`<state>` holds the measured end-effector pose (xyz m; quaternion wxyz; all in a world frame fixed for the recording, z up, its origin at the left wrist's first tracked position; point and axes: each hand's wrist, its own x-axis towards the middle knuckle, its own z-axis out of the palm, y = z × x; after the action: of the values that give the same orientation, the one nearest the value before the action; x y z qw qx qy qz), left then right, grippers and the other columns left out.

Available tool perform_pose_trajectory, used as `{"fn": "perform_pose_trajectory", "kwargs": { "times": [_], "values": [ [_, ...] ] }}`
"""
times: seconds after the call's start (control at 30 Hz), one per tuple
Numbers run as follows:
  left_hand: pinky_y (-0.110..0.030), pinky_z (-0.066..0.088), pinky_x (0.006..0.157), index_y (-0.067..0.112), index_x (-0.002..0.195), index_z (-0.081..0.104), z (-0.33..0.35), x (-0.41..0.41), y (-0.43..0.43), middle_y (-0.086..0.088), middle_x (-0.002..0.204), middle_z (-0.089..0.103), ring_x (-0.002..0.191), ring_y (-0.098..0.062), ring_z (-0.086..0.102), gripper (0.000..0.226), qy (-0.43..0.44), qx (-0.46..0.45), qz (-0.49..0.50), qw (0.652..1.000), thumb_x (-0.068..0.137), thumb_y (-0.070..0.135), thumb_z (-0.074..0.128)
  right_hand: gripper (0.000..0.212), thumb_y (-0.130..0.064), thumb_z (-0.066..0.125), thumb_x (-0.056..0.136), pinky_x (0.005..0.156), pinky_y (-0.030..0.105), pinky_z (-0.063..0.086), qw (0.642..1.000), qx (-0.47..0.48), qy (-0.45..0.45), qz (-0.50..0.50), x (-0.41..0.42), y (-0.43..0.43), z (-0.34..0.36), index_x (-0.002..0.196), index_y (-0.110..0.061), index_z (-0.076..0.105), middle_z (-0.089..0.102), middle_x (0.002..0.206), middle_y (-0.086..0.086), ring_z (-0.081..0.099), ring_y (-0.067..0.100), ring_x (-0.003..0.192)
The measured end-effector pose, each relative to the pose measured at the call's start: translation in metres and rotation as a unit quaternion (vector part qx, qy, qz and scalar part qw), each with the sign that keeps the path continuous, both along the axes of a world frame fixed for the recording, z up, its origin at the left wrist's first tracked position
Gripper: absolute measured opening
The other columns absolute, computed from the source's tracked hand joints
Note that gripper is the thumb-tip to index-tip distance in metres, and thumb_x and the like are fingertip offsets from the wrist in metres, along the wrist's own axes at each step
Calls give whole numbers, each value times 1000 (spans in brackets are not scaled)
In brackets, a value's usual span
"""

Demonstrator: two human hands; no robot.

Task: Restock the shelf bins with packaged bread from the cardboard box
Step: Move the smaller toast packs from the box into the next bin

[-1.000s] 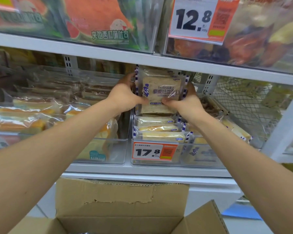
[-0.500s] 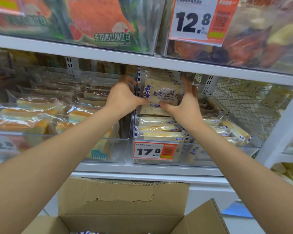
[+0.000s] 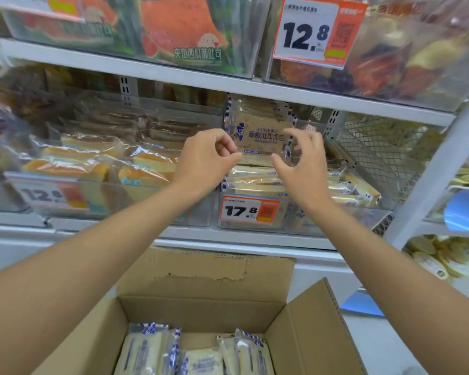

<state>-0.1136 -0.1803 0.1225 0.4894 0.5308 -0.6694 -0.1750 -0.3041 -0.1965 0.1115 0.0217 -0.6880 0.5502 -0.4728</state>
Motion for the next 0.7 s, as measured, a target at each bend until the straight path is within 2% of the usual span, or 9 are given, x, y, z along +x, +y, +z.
{"fn": "perform_pose_trajectory", "kwargs": {
  "times": [0.03,0.1,0.2,0.3,0.43,0.53,0.6,0.7],
  "values": [
    [-18,48,60,18,81,67,-4,-1,15,6,68,64,60,-4,55,11,-1,-5,-18,1000,80,22,77,37,-18,70,82,84,25,46,1000,-13,-18,14,3,12,-3,118,-19,59,51,107,0,52,6,85],
    [-18,46,58,15,81,66,-20,-1,39,4,68,63,58,-3,52,13,7,21,-44,999,80,21,78,25,-12,68,80,66,22,43,998,5,-39,44,11,36,-14,103,-19,61,53,87,-4,45,6,64],
    [-26,47,61,15,77,65,-64,7,64,4,65,61,59,-7,53,15,-7,123,-48,991,78,20,80,16,-8,67,82,59,15,39,990,102,-22,94,22,70,-49,92,-20,61,55,73,-9,46,6,59],
    [-26,45,63,16,78,64,-120,26,87,5,66,61,62,-9,54,16,-55,239,-46,968,78,20,80,17,-9,66,84,60,13,38,965,217,43,139,26,101,-102,90,-24,61,57,75,-14,48,5,61],
    [-32,55,75,13,87,66,-196,60,115,-2,78,70,70,-13,63,12,-87,358,-53,928,82,19,76,21,-15,65,89,70,14,43,892,380,159,185,20,123,-184,108,-22,65,59,95,-9,53,-1,75],
    [-22,46,65,16,84,67,-245,81,131,1,75,69,68,-8,61,12,-77,414,-29,907,81,22,77,29,-16,62,90,81,25,48,836,471,207,191,16,129,-244,119,-18,63,60,108,-1,59,11,90],
    [-19,41,62,16,80,67,-271,91,139,2,71,66,63,4,58,12,-67,434,-9,898,80,21,78,35,-18,61,91,92,26,44,811,499,227,205,19,129,-281,126,-17,60,61,124,2,58,16,109],
    [-12,40,62,16,73,64,-298,99,150,2,67,62,58,13,55,15,-32,450,17,892,80,9,75,52,-23,62,93,108,28,31,773,532,244,244,36,128,-332,141,-12,46,47,146,6,44,22,133]
  ]
}}
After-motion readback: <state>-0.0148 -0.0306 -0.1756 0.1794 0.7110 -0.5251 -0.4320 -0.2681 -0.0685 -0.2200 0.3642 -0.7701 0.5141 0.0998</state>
